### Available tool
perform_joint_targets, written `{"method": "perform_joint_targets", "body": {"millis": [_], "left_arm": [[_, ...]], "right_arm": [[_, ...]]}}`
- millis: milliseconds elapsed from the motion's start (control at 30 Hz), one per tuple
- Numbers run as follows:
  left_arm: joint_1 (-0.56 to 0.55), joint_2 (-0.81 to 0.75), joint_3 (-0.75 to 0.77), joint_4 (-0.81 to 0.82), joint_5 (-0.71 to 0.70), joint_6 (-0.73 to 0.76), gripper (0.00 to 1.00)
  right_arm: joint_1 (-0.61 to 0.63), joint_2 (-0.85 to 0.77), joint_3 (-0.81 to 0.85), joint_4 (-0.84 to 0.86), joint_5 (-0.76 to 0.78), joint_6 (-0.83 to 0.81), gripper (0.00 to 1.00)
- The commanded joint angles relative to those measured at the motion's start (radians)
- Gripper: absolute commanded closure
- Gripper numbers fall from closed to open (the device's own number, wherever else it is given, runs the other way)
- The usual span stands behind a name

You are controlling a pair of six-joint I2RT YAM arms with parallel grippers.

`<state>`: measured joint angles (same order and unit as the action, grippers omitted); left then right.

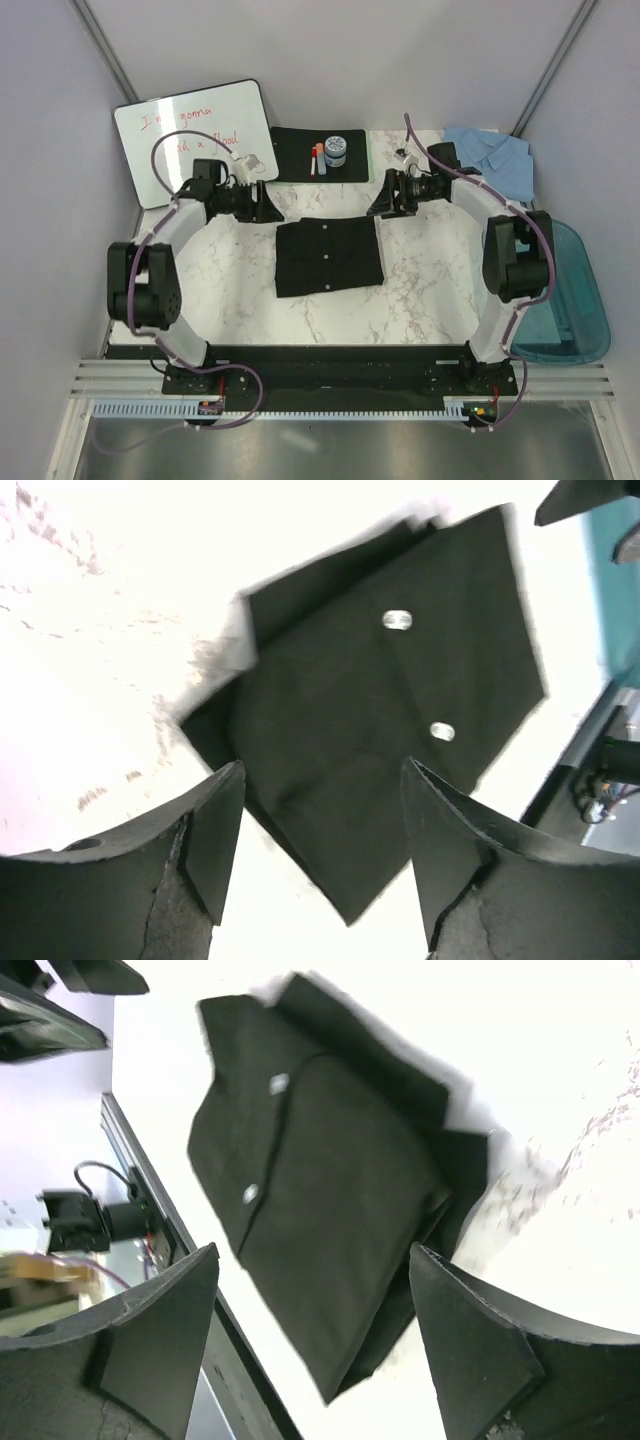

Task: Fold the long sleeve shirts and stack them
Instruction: Fold the shirt

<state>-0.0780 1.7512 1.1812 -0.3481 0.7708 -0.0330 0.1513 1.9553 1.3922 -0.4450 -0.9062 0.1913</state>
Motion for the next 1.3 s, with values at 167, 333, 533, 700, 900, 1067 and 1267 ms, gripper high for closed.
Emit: {"method": "perform_joint_targets", "body": {"millis": [167,333,533,700,900,1067,1267], "left_arm": [[0.000,-0.243,-0.268,0.040,0.015,-0.045,0.28],[-0.003,-0.181,-0.258,0.138,-0.021,-0.076,0.28],[-0.009,-0.053,-0.190,0.170,-0.024,-0.093,0.28],[-0.014,0.039,-0.138,0.230,-0.005,-0.113,0.30],[-0.025,0.099,-0.106,0.313,-0.004,-0.140,0.37],[-0.025,-0.009,-0.139,0.313,-0.014,-0.154,0.96],[-0.017,-0.052,-0.163,0.251,-0.106,-0.116,0.98]], "right_arm": [[0.017,-0.148,-0.192,-0.212,-0.009,-0.253,0.25],[0.036,-0.072,-0.245,-0.077,-0.028,-0.194,0.28],[0.057,-0.021,-0.234,-0.031,-0.057,-0.136,0.33],[0.076,0.004,-0.211,0.006,-0.037,-0.107,0.45],[0.096,0.042,-0.174,0.023,0.000,-0.089,0.65],[0.103,-0.007,-0.171,0.055,-0.019,-0.031,0.84],[0.114,-0.012,-0.179,0.114,-0.008,0.022,1.00]]}}
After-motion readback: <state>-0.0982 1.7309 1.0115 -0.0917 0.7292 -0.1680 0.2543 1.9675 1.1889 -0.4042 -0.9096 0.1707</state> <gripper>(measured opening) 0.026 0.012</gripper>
